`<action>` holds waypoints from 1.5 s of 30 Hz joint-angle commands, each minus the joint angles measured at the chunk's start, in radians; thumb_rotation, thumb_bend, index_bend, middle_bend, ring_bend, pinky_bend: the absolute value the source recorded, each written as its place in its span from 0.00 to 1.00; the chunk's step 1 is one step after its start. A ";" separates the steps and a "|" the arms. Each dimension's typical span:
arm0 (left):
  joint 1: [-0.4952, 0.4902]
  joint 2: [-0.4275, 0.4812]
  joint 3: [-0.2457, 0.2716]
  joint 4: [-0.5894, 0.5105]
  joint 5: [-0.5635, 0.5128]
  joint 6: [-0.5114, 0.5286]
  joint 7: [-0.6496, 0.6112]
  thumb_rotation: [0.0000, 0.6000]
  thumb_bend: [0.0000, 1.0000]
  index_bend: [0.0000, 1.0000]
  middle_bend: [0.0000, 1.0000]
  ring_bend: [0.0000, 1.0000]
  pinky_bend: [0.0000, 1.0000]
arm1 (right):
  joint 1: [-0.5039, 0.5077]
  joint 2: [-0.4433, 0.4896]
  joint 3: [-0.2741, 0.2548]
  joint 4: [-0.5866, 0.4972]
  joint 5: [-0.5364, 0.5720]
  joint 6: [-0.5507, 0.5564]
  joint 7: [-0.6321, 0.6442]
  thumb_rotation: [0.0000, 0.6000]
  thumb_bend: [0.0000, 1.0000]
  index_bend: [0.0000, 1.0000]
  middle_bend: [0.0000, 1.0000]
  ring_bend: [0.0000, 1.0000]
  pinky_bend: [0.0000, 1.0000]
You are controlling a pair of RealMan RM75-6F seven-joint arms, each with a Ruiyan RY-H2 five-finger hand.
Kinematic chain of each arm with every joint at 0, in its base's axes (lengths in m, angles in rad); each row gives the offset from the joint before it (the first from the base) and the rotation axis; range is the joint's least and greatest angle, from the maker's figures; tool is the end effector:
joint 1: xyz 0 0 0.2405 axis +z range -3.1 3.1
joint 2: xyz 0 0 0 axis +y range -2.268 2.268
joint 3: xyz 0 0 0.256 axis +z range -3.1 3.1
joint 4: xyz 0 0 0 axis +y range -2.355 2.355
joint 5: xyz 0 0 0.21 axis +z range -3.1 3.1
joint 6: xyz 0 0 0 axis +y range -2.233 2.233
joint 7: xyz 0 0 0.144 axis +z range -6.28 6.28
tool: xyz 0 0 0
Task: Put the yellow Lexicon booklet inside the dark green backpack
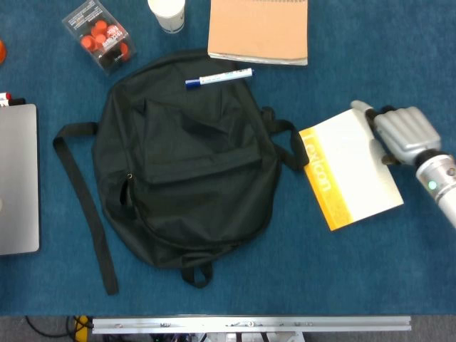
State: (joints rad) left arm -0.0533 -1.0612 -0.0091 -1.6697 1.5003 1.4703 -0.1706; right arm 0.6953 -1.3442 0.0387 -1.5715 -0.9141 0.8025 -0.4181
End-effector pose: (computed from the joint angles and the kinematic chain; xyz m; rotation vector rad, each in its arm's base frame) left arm -0.3135 0.1619 0.1648 -1.3273 -1.0940 -0.9742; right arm -0.2314 -0.3154 0.0133 1.9145 -1.0973 0.5070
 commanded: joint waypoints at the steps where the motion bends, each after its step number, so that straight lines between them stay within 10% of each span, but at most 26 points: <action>1: 0.002 0.002 0.001 0.000 -0.001 0.000 -0.001 1.00 0.20 0.22 0.13 0.08 0.03 | 0.003 0.004 0.002 -0.014 -0.010 0.008 0.001 1.00 0.54 0.09 0.40 0.24 0.35; 10: 0.002 0.006 0.001 -0.007 0.007 0.005 0.005 1.00 0.20 0.22 0.13 0.08 0.03 | -0.057 0.197 -0.010 -0.170 -0.080 0.091 0.055 1.00 0.51 0.09 0.40 0.24 0.35; 20: 0.000 0.010 0.005 -0.032 0.031 0.014 0.026 1.00 0.20 0.22 0.13 0.08 0.03 | -0.133 0.309 -0.034 -0.305 -0.343 0.161 0.218 1.00 0.01 0.14 0.40 0.24 0.35; 31: 0.023 0.021 0.011 -0.020 0.023 0.038 -0.001 1.00 0.20 0.22 0.13 0.08 0.03 | -0.128 0.236 -0.112 -0.318 -0.628 0.109 0.318 0.93 0.00 0.20 0.44 0.24 0.35; 45: 0.035 0.032 0.023 -0.010 0.043 0.048 -0.044 1.00 0.20 0.22 0.13 0.08 0.03 | -0.152 0.108 -0.193 -0.216 -0.731 0.090 0.248 0.93 0.00 0.20 0.46 0.22 0.31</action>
State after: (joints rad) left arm -0.0185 -1.0290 0.0137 -1.6795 1.5434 1.5183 -0.2142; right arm 0.5480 -1.2274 -0.1460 -1.7965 -1.6365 0.8932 -0.1613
